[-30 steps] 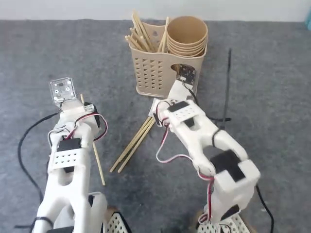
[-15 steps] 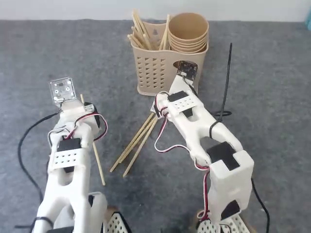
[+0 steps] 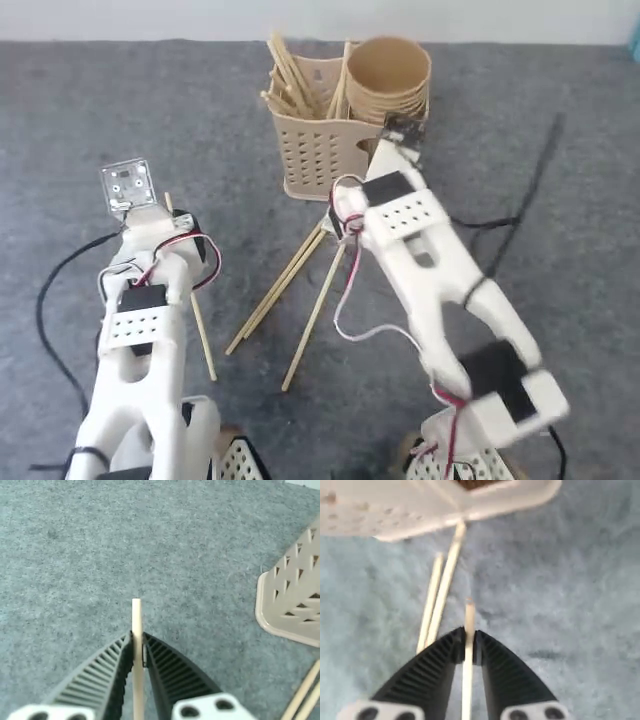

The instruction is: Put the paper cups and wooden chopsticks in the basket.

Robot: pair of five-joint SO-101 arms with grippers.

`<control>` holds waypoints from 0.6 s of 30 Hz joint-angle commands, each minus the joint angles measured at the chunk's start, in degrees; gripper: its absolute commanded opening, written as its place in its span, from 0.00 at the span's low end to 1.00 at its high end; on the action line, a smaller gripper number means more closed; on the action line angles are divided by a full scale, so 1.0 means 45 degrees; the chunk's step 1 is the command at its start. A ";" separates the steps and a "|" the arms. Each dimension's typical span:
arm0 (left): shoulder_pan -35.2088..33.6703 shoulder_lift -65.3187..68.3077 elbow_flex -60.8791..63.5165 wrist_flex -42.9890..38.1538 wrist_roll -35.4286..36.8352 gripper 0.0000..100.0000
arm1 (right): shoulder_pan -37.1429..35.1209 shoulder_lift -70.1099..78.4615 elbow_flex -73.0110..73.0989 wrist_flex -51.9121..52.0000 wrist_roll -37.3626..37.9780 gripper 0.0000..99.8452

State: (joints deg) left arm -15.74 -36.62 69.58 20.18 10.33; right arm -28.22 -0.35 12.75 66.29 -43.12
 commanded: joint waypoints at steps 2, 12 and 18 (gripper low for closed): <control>-0.0039 -0.0430 0.0205 -0.1211 -0.0078 0.01 | 0.0166 -0.3214 -0.0410 0.0674 0.1172 0.01; 0.0313 -0.0430 0.0264 -0.1309 -0.0078 0.01 | 0.0576 -0.8156 -0.0430 -0.1358 0.3223 0.01; 0.0313 -0.0430 0.0264 -0.1309 -0.0078 0.01 | 0.1475 -0.8781 -0.0430 -0.6711 0.4982 0.01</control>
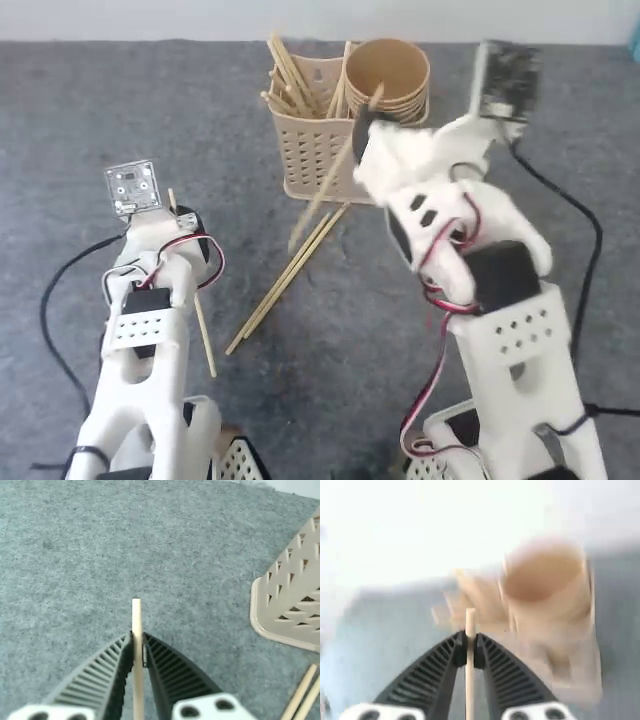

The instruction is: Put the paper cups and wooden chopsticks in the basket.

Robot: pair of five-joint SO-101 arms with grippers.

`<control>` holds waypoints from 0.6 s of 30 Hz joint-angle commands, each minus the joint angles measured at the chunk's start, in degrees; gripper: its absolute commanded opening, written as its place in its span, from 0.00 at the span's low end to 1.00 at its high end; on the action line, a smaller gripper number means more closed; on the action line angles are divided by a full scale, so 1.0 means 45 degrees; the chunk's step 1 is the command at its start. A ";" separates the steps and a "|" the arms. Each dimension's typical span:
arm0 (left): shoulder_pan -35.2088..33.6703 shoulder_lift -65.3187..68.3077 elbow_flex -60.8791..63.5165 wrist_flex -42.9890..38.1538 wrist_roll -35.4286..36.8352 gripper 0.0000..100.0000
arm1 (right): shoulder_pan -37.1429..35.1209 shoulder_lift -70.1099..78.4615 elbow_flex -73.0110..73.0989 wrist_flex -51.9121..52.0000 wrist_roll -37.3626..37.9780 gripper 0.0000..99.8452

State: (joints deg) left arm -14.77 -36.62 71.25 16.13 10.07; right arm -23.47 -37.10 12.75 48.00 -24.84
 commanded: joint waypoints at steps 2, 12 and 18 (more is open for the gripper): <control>0.0078 -0.0430 -0.0107 -0.0410 -0.0020 0.01 | 0.0694 -0.0635 -0.0430 -0.4386 0.1407 0.01; 0.0059 -0.0430 -0.0107 -0.0430 -0.0020 0.01 | 0.0987 0.0850 -0.0449 -0.9817 0.3907 0.01; 0.0020 -0.0430 -0.0127 -0.0430 -0.0039 0.01 | 0.1065 0.2725 -0.0391 -1.0227 0.4278 0.01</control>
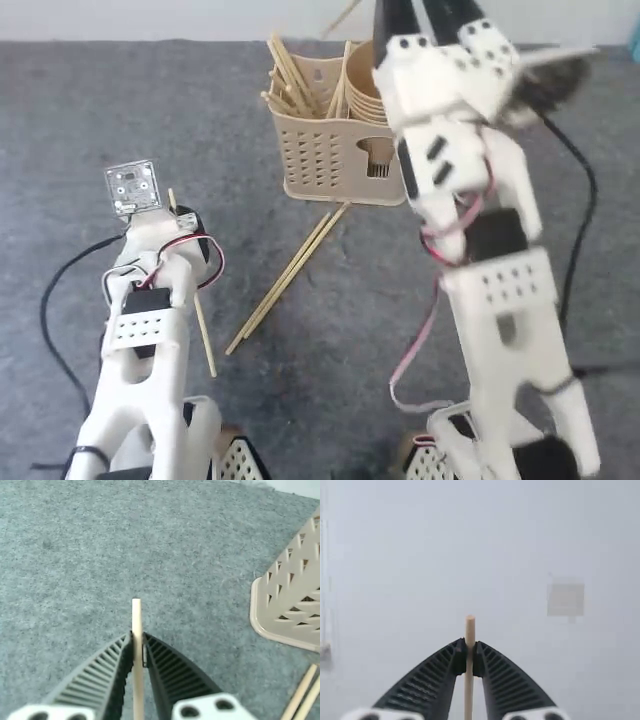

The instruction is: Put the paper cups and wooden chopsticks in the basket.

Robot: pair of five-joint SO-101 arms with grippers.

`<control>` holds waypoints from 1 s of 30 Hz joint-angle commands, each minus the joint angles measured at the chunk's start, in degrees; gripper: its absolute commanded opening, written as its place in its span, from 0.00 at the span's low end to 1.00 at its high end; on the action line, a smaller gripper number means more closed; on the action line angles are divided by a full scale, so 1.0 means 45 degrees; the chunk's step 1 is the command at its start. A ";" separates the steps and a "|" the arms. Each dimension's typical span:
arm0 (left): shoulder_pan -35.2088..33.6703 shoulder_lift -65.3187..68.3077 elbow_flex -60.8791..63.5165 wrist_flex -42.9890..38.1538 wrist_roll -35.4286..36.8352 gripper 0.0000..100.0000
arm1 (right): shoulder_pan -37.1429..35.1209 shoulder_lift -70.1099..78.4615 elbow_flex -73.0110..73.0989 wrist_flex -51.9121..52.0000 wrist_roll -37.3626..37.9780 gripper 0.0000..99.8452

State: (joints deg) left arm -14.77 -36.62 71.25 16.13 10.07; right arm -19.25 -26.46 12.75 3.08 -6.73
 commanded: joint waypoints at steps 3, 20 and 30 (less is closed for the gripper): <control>0.0020 -0.0430 -0.0127 -0.0449 -0.0039 0.01 | 0.0068 0.0498 -0.0117 0.0713 0.0234 0.01; 0.0020 -0.0430 -0.0088 -0.0762 -0.0039 0.01 | -0.0127 -0.1670 0.1797 0.4913 -0.0313 0.17; 0.0020 -0.0430 0.0010 -0.0781 -0.0039 0.01 | -0.0186 -0.7746 0.4005 0.9543 -0.2462 0.07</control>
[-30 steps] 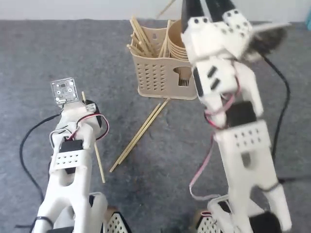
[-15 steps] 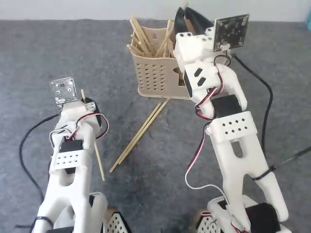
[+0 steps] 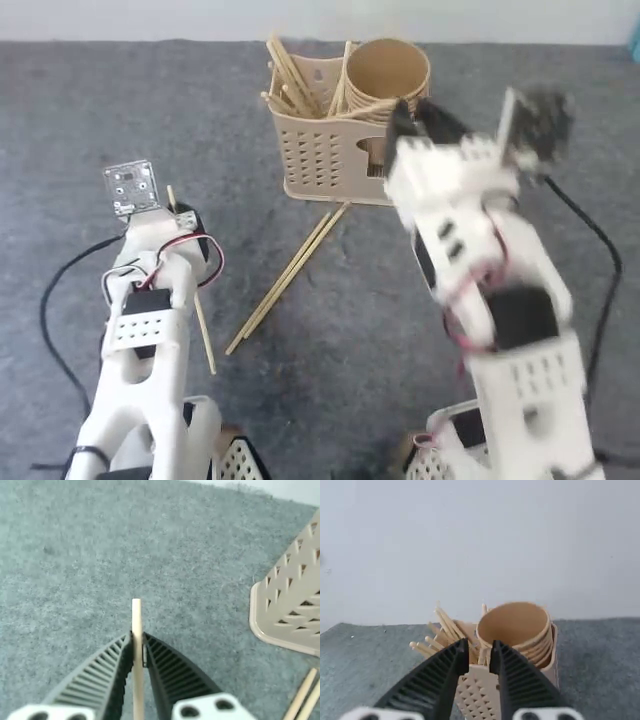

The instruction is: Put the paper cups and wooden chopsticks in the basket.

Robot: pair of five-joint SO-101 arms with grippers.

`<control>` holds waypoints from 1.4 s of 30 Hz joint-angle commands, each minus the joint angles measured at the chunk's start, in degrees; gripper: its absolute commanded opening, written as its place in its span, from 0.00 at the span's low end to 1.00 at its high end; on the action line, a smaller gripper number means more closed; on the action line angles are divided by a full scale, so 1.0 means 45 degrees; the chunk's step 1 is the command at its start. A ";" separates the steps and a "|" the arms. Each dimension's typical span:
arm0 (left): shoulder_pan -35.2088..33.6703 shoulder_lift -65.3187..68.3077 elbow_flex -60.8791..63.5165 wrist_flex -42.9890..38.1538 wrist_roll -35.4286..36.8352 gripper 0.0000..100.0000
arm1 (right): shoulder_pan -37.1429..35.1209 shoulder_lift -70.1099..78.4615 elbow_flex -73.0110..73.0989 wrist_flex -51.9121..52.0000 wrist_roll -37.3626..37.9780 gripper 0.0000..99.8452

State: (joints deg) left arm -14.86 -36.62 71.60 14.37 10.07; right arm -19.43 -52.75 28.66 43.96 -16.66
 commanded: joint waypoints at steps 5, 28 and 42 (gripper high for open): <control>0.0020 -0.0430 -0.0049 -0.0352 -0.0039 0.01 | -0.0088 -0.3663 0.1641 0.0576 -0.0195 0.07; -0.0254 -0.0567 -0.1905 -0.0371 0.2403 0.01 | 0.2413 -0.6125 1.2835 -0.2335 -0.0215 0.07; 0.0410 -0.0547 -0.9387 -0.0391 0.2403 0.01 | 0.2315 -0.6046 1.4457 -0.4542 -0.0293 0.07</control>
State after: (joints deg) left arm -15.56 -36.62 42.86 14.37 20.26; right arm -9.23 -80.62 93.89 24.88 -17.45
